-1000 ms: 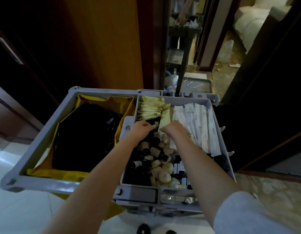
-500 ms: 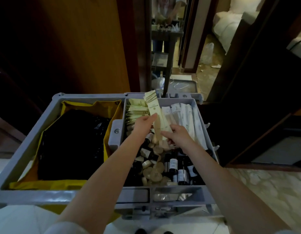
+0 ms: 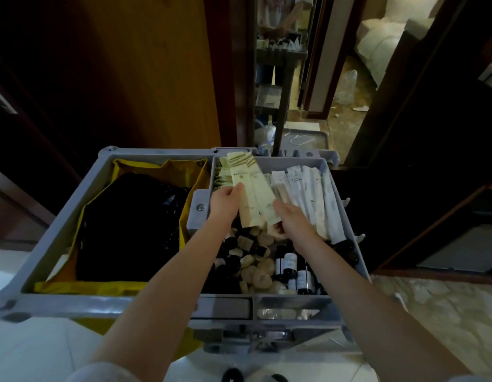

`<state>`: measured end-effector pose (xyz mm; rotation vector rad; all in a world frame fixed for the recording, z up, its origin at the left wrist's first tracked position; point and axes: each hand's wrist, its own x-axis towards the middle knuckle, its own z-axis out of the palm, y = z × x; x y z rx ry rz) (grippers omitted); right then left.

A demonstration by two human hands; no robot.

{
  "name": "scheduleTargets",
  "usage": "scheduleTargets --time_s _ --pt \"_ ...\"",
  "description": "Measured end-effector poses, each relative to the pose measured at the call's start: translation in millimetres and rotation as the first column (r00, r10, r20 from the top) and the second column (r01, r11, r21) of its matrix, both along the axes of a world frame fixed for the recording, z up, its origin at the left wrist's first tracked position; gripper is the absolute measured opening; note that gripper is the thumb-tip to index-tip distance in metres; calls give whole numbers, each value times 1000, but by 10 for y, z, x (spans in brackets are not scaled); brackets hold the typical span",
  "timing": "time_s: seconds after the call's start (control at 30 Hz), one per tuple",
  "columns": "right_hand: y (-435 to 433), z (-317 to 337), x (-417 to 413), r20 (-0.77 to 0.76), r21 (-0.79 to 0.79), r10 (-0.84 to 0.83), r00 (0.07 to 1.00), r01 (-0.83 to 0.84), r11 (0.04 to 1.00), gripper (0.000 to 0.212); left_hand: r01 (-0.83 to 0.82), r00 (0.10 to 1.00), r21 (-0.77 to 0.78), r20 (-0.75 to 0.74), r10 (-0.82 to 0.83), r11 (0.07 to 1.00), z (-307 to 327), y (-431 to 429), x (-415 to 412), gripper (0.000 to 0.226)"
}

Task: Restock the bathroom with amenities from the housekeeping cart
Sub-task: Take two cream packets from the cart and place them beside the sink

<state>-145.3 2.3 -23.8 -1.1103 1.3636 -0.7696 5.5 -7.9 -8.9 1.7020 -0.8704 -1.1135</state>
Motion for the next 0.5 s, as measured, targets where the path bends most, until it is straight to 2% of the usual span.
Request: scheduleTargets --time_s 0.07,0.17,0.23,0.5 --pt "7 22 24 -22 -38 -30 999 29 999 27 -57 998 11 -16 57 998 -1 31 106 32" --pt "21 14 40 -69 -121 3 998 -11 993 36 -100 993 13 -63 100 995 -6 103 234 26" --pt "45 -5 55 -69 -140 21 997 -30 990 32 -129 989 4 -75 129 992 -41 150 279 28" --pt "36 -32 37 39 -18 210 977 -210 978 11 -274 962 -38 -4 274 961 -30 378 118 13"
